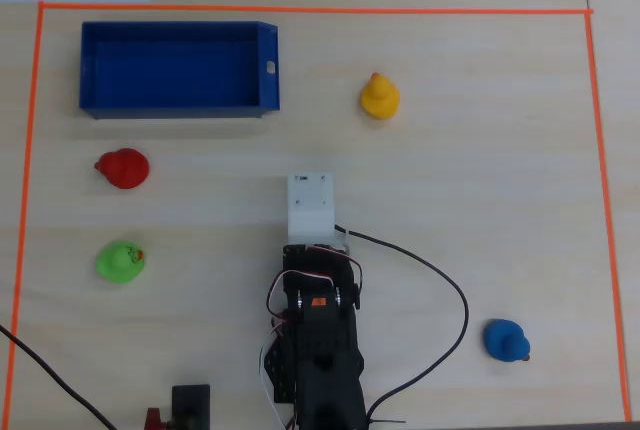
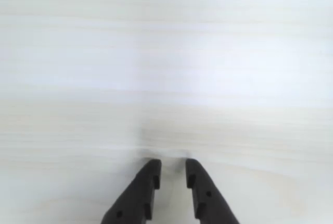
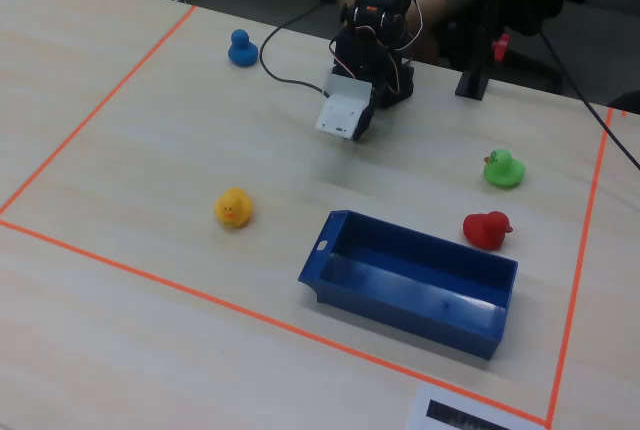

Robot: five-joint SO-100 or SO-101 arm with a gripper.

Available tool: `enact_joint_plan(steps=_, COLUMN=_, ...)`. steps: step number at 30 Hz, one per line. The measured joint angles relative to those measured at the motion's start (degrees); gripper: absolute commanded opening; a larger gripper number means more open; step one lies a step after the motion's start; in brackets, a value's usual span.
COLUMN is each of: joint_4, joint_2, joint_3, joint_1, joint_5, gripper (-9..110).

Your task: Grasp green duck and put it into box.

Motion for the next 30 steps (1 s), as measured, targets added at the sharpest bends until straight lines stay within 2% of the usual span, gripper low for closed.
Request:
enact_joint_plan(steps=13, joint_4=0.0, joint_2=0.0, joint_3=0.0, joint_1=0.0, joint_5=0.0, gripper=1)
enact_joint_plan(steps=21, joint_4=-4.5, joint_2=-4.7, joint_3=-0.8, joint_1=1.2, joint_5=-1.5, gripper=14)
enact_joint_plan(steps=25, joint_4=-4.7, joint_2=-17.8, joint_3=-13.4, joint_1=2.3, joint_5=-2.3, gripper=21)
enact_joint_plan(steps=30, joint_4=2.3, joint_2=-34.1, joint_3=-38.1, joint_1=0.5, joint_5=0.6, gripper=24)
